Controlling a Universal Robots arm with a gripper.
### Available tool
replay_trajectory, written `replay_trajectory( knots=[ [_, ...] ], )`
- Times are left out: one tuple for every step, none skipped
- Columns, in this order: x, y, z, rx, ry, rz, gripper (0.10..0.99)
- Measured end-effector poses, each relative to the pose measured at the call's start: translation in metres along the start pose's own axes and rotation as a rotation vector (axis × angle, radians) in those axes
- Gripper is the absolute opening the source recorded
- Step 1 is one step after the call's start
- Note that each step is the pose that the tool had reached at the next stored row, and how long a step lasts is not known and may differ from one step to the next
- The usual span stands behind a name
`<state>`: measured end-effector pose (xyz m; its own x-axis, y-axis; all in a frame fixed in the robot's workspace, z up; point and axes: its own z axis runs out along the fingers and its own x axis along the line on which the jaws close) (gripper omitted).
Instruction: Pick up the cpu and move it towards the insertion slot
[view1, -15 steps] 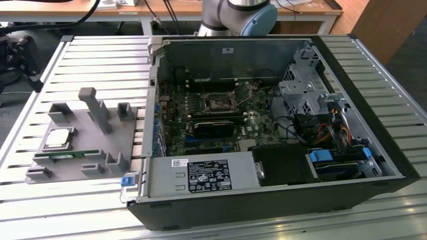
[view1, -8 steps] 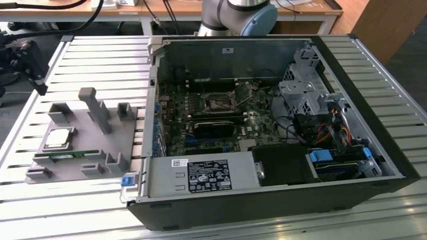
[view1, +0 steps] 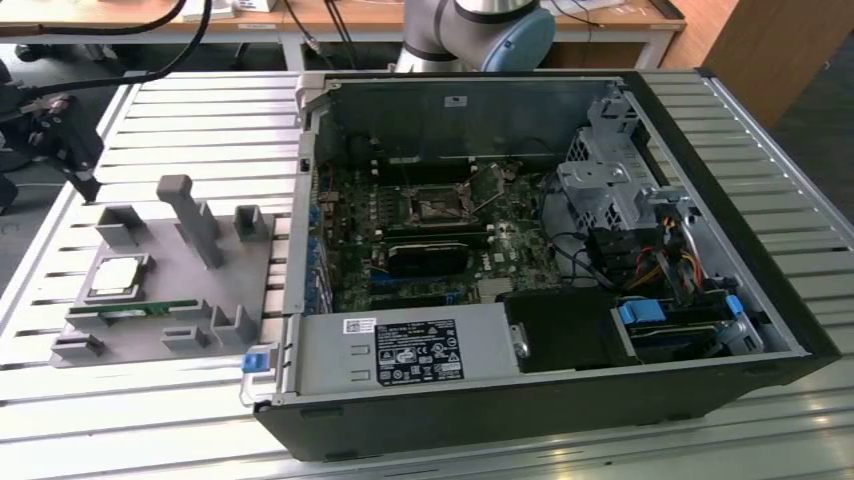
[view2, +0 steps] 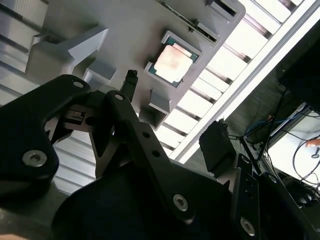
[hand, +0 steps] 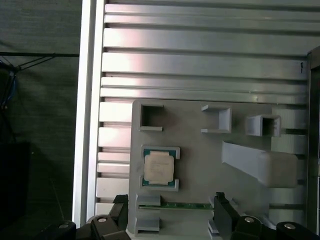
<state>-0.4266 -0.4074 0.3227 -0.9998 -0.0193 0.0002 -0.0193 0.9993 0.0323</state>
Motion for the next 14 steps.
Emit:
replay_trajectory(
  knots=[
    [0.0000, -0.0006, 0.0015, 0.000, -0.0001, 0.000, 0.776],
    [0.0001, -0.0012, 0.0029, 0.000, -0.0001, 0.000, 0.776],
    [0.0002, -0.0018, 0.0044, -0.001, -0.0001, 0.000, 0.776],
    [0.0003, -0.0025, 0.0059, -0.001, -0.0001, 0.000, 0.776],
    [0.0004, -0.0029, 0.0073, -0.001, -0.0001, 0.000, 0.776],
    [0.0004, -0.0031, 0.0088, -0.001, 0.0000, 0.000, 0.776],
    [0.0005, -0.0033, 0.0104, -0.001, -0.0001, 0.000, 0.776],
    [0.0005, -0.0035, 0.0118, -0.001, 0.0000, 0.000, 0.776],
    [0.0004, -0.0037, 0.0131, -0.001, -0.0001, 0.000, 0.776],
    [0.0005, -0.0038, 0.0143, -0.001, 0.0000, 0.000, 0.776],
    [0.0005, -0.0040, 0.0156, -0.001, -0.0001, 0.000, 0.776],
    [0.0005, -0.0042, 0.0168, -0.001, 0.0000, 0.000, 0.776],
    [0.0005, -0.0044, 0.0180, -0.001, 0.0000, 0.000, 0.776],
    [0.0005, -0.0047, 0.0192, -0.001, 0.0000, 0.000, 0.776]
  ],
)
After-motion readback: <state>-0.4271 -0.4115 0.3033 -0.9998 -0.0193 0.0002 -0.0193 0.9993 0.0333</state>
